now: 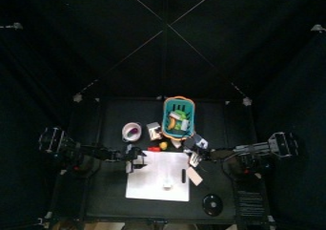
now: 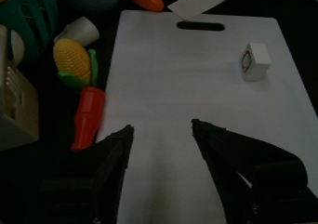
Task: Place piece of sushi in bowl
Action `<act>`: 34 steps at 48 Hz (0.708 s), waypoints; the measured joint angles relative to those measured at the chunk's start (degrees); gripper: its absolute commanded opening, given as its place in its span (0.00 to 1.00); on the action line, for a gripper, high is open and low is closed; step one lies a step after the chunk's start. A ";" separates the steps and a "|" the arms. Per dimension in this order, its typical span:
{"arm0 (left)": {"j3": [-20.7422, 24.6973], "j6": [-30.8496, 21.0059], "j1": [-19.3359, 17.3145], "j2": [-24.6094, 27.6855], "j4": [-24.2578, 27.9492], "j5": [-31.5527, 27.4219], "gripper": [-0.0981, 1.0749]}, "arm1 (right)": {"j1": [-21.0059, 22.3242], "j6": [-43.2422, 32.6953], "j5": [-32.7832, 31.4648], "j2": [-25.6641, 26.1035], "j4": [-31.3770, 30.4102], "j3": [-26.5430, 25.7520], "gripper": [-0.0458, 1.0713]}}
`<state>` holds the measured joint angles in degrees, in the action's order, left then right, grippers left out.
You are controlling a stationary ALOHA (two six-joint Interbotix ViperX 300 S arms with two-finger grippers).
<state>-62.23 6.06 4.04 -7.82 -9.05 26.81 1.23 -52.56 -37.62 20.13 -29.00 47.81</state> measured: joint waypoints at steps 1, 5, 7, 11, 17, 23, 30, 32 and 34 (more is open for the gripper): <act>0.09 0.00 0.00 0.00 0.00 0.00 0.85 | 0.62 0.00 0.09 0.00 0.00 0.09 0.48; 0.09 0.00 0.00 0.00 0.00 0.00 0.85 | 2.72 -0.09 0.26 0.09 -0.09 0.44 0.48; 0.00 0.00 0.00 0.00 0.00 0.00 0.85 | 3.60 -0.09 0.53 0.09 -0.09 0.44 0.48; 0.00 0.00 0.00 0.00 0.00 0.00 0.85 | 5.19 -0.09 2.20 0.00 -0.09 0.53 0.48; 0.09 0.00 0.00 0.00 0.00 0.00 0.85 | 7.21 -0.09 4.48 -0.09 0.00 0.53 0.48; 0.00 0.00 0.00 0.00 0.00 -0.09 0.85 | 8.79 0.00 5.45 -0.88 0.09 1.05 0.49; 0.00 0.00 0.00 0.00 0.00 -0.09 0.85 | 9.76 -0.09 6.33 -1.85 0.09 1.32 0.50; 0.09 0.00 0.00 0.00 0.00 -0.09 0.85 | 9.76 -0.09 6.68 -2.20 0.18 1.32 0.52; 0.00 0.00 0.00 0.00 0.00 -0.09 0.85 | 9.76 -0.09 7.03 -2.55 0.18 1.23 0.54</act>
<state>-62.23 6.06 4.04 -7.82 -9.05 26.72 10.99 -52.65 -30.59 17.58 -28.83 49.04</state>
